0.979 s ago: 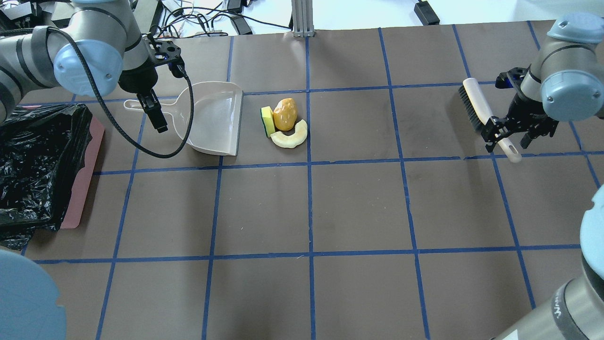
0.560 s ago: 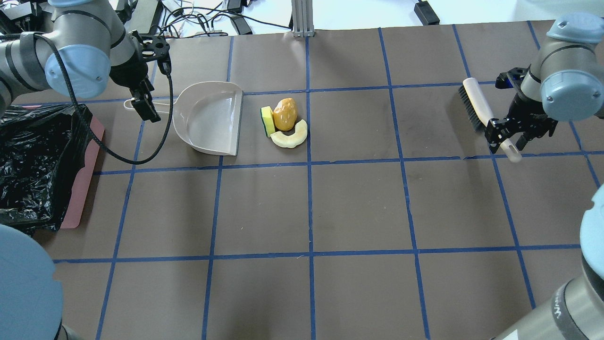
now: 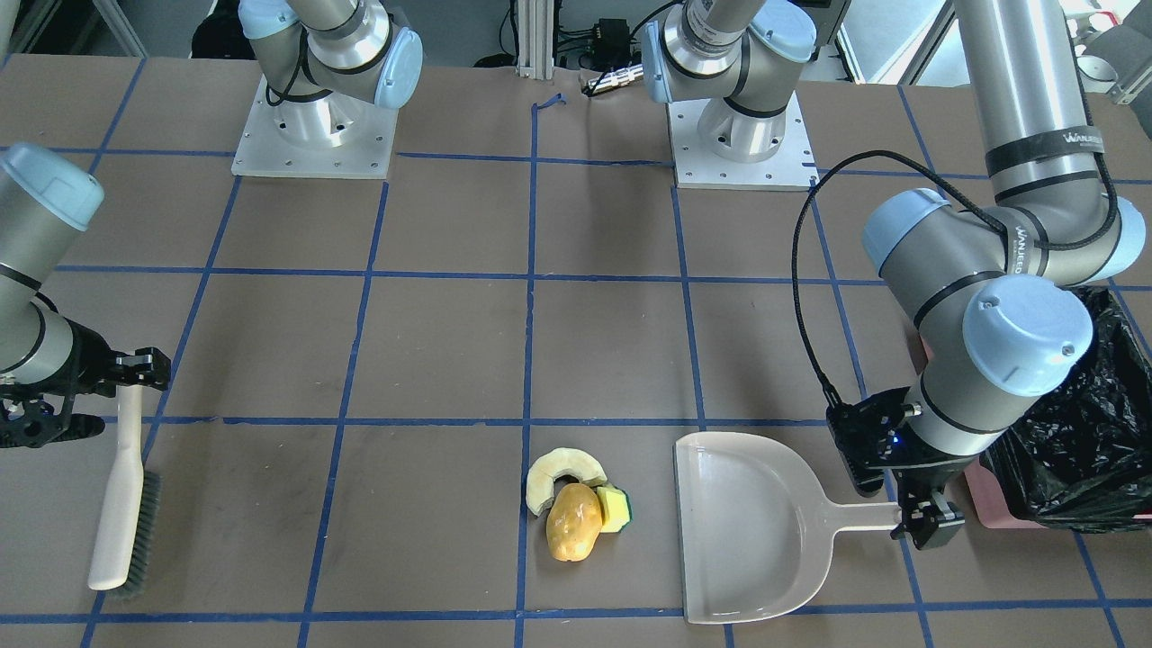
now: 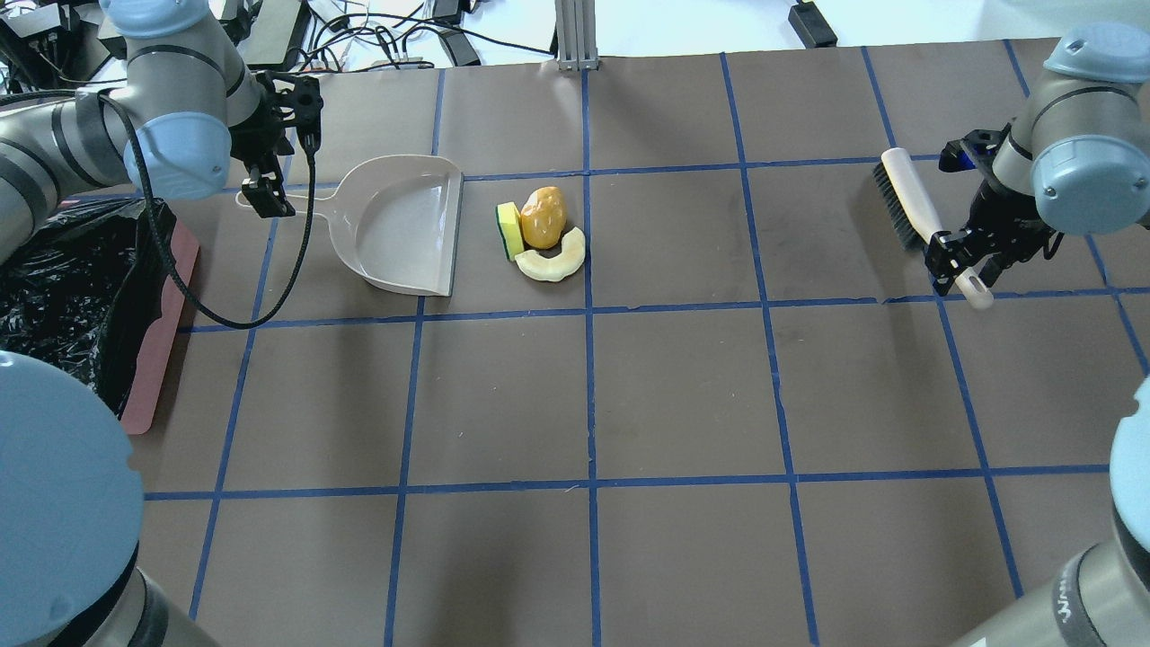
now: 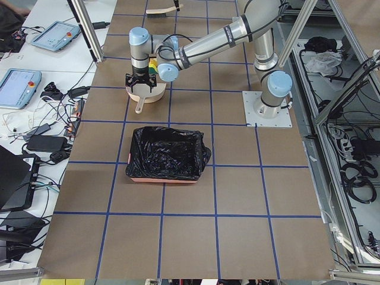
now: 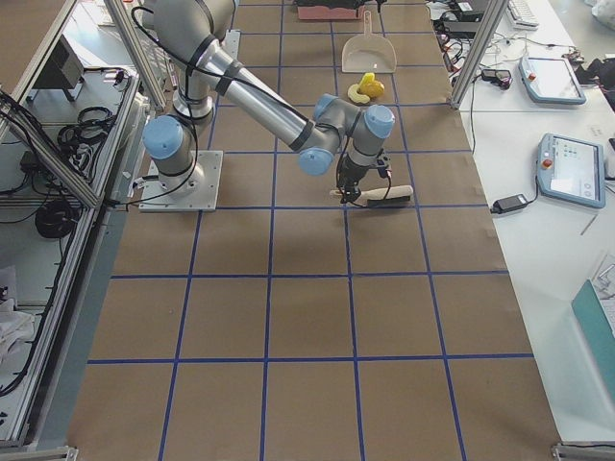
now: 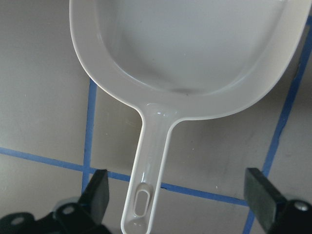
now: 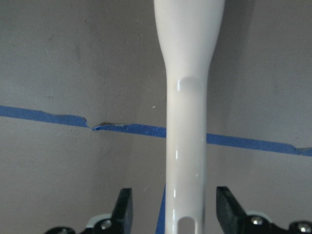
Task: Sweep and dump trash into bin
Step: 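Grasp the dustpan handle with the left gripper while the right grasps the brush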
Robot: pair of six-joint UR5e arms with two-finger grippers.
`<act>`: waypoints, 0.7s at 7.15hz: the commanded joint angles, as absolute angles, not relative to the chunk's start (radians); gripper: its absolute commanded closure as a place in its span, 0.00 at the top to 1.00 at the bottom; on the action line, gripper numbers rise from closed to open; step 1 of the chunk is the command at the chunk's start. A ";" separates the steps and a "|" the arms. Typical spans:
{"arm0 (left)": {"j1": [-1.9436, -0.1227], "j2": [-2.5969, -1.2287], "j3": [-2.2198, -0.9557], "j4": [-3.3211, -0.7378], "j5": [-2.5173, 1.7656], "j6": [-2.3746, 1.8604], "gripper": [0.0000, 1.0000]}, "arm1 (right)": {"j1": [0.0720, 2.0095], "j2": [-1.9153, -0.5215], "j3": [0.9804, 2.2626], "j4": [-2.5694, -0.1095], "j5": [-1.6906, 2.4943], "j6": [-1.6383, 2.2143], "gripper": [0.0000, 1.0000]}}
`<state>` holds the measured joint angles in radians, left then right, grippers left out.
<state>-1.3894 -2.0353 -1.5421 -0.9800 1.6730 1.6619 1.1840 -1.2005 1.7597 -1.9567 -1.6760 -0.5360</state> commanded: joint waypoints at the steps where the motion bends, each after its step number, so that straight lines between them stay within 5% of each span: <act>1: -1.353 -2.068 -1.531 -0.957 1.720 1.755 1.00 | 1.181 -1.203 1.769 -1.965 -1.672 -0.540 0.59; 3: -1.307 -2.071 -1.532 -0.971 1.669 1.790 0.94 | 1.181 -1.200 1.769 -1.976 -1.675 -0.540 0.42; 5: -1.307 -2.083 -1.537 -1.044 1.664 1.790 0.94 | 1.181 -1.201 1.767 -1.976 -1.683 -0.538 0.04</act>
